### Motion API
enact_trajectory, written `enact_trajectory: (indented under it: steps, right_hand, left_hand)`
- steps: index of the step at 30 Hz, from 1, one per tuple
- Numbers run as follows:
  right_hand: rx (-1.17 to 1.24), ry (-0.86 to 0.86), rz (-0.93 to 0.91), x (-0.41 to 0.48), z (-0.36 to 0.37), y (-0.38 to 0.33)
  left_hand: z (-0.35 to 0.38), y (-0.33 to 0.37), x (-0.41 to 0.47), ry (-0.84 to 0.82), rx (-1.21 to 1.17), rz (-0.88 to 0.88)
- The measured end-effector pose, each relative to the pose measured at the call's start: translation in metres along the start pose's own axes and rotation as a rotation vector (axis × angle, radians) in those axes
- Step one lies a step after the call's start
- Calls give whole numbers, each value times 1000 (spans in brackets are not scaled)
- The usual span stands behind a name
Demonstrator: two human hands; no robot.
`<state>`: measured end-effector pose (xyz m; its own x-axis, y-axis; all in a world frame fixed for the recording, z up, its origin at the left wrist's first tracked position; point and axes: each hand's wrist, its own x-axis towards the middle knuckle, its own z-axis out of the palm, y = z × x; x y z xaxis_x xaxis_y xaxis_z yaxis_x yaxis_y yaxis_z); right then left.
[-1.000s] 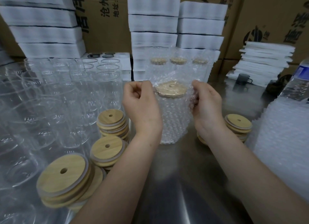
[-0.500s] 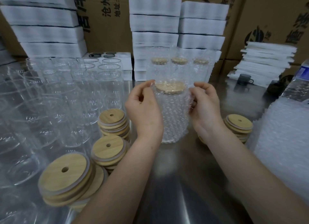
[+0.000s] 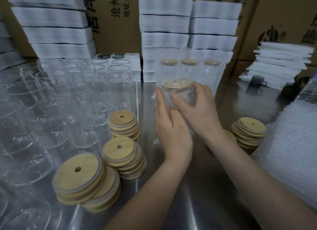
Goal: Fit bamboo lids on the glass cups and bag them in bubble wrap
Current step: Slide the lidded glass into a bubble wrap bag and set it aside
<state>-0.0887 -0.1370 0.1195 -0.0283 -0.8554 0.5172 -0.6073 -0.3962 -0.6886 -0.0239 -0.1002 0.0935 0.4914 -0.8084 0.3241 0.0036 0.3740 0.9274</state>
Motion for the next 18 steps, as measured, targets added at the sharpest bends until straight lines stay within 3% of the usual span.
enact_trajectory:
  steps: [8, 18]
  right_hand:
    - [309, -176, 199, 3, -9, 4]
    - [136, 96, 185, 10, 13, 6]
  left_hand:
    - [-7, -14, -14, -102, 69, -27]
    - [-8, -21, -14, -115, 359, -129]
